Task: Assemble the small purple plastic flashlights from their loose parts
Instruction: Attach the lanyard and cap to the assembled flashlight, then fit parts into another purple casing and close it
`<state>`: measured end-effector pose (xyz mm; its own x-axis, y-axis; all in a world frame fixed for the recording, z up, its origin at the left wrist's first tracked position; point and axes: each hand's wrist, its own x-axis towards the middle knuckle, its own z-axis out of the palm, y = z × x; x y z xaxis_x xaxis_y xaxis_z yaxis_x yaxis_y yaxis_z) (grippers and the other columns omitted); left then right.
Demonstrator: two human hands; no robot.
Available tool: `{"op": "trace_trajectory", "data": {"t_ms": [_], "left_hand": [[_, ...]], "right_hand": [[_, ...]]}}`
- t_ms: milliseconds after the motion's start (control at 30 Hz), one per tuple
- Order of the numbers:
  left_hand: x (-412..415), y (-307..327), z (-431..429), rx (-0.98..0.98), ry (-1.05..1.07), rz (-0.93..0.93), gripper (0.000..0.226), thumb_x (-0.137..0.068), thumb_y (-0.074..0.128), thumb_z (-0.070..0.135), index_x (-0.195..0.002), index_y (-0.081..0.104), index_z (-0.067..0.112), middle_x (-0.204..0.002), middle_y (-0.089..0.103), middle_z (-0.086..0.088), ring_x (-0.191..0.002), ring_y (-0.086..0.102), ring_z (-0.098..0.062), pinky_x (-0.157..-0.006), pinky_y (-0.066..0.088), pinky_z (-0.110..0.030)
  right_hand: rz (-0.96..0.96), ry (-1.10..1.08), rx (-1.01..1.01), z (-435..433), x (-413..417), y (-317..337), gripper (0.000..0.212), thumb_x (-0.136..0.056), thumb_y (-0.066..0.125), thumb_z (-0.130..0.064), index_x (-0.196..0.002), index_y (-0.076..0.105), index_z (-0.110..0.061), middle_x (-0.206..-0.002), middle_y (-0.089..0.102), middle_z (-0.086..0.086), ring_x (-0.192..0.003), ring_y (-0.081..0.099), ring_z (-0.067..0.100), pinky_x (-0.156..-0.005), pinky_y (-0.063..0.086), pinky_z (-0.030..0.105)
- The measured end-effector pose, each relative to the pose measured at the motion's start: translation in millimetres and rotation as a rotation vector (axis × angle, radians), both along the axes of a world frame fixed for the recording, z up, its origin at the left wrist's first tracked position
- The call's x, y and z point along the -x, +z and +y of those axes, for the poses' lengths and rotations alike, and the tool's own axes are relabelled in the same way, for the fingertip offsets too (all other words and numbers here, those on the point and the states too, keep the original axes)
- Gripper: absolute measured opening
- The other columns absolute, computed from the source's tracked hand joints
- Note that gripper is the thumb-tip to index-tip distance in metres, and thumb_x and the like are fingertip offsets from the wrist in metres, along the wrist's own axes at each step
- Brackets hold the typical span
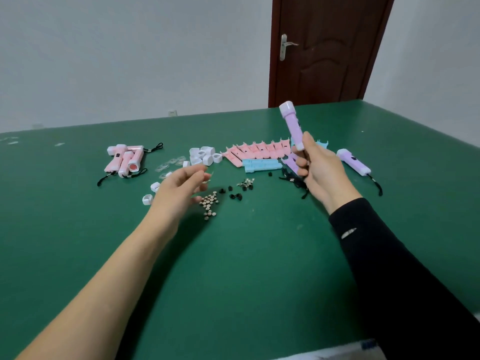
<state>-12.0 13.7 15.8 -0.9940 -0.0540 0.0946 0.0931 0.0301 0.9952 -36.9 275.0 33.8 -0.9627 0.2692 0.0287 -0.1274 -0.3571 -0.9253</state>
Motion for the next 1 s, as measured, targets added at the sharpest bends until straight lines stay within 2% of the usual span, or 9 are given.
{"op": "trace_trajectory", "data": {"t_ms": [167,233,300,367,433,533,600,767,1000], "left_hand": [[5.8,-7.8,-2.0,0.040,0.039,0.033,0.014,-0.098,0.057,0.018,-0.104,0.067,0.025,-0.088,0.074,0.015,-0.082,0.063,-0.007,-0.079,0.049,-0.028],[7.7,-10.3,-2.7,0.056,0.037,0.032,0.015,-0.097,0.057,0.017,-0.104,0.067,0.025,-0.088,0.074,0.015,-0.079,0.063,-0.004,-0.079,0.049,-0.030],[8.6,-12.2,-2.7,0.080,0.042,0.038,0.015,-0.097,0.057,0.017,-0.102,0.068,0.026,-0.088,0.074,0.015,-0.077,0.063,-0.003,-0.081,0.049,-0.031],[8.6,-14.1,-1.5,0.107,0.044,0.053,0.015,-0.097,0.058,0.016,-0.099,0.068,0.027,-0.088,0.074,0.014,-0.075,0.064,-0.002,-0.080,0.050,-0.030],[7.9,-15.9,0.2,0.134,0.037,0.068,0.015,-0.096,0.059,0.016,-0.098,0.068,0.028,-0.088,0.074,0.014,-0.073,0.064,0.001,-0.077,0.051,-0.028],[7.6,-18.7,0.9,0.184,0.014,0.076,0.016,-0.097,0.058,0.017,-0.098,0.068,0.029,-0.088,0.074,0.014,-0.075,0.064,0.001,-0.074,0.052,-0.027],[7.9,-19.8,0.8,0.202,0.005,0.077,0.016,-0.097,0.058,0.017,-0.099,0.068,0.029,-0.089,0.074,0.013,-0.076,0.064,0.000,-0.076,0.053,-0.030],[8.6,-20.1,0.9,0.212,0.008,0.082,0.015,-0.097,0.057,0.017,-0.101,0.067,0.028,-0.089,0.074,0.012,-0.075,0.064,0.000,-0.075,0.054,-0.031],[8.8,-18.7,0.1,0.216,0.011,0.076,0.016,-0.097,0.057,0.016,-0.100,0.067,0.028,-0.088,0.073,0.011,-0.075,0.064,0.001,-0.072,0.053,-0.030]], "right_hand": [[-0.045,-0.144,-0.045,57.1,-5.6,0.2,0.025,-0.089,0.067,-0.032,-0.088,0.069,-0.007,-0.076,0.070,0.003,-0.054,0.052,0.005,-0.047,0.040,0.016],[-0.109,-0.262,-0.235,74.6,-8.1,-2.0,0.024,-0.083,0.071,-0.033,-0.085,0.072,-0.009,-0.079,0.073,0.006,-0.058,0.058,0.010,-0.052,0.045,0.019],[-0.169,-0.423,-0.566,88.1,-9.3,-7.2,0.023,-0.078,0.071,-0.038,-0.076,0.075,-0.015,-0.078,0.073,0.002,-0.066,0.064,0.016,-0.061,0.046,0.026],[-0.222,-0.528,-0.853,96.2,-11.5,-12.7,0.030,-0.077,0.066,-0.042,-0.073,0.074,-0.013,-0.082,0.072,0.006,-0.083,0.064,0.028,-0.066,0.042,0.028],[-0.276,-0.565,-1.001,99.4,-12.1,-17.4,0.032,-0.079,0.062,-0.042,-0.075,0.075,-0.013,-0.084,0.071,0.009,-0.094,0.058,0.035,-0.071,0.045,0.030],[-0.392,-0.587,-1.173,97.8,-8.7,-21.7,0.030,-0.085,0.059,-0.045,-0.084,0.077,-0.021,-0.096,0.068,0.006,-0.106,0.046,0.033,-0.076,0.044,0.033],[-0.502,-0.583,-1.282,96.9,-6.0,-24.6,0.036,-0.087,0.055,-0.047,-0.091,0.076,-0.018,-0.104,0.063,0.009,-0.111,0.043,0.032,-0.082,0.046,0.036],[-0.555,-0.617,-1.383,96.9,-5.3,-28.1,0.042,-0.090,0.052,-0.049,-0.106,0.072,-0.015,-0.110,0.060,0.011,-0.114,0.043,0.032,-0.087,0.046,0.039],[-0.464,-0.623,-1.405,96.2,-5.0,-33.1,0.027,-0.087,0.061,-0.033,-0.109,0.071,-0.020,-0.107,0.061,0.011,-0.112,0.044,0.033,-0.084,0.041,0.038]]}}
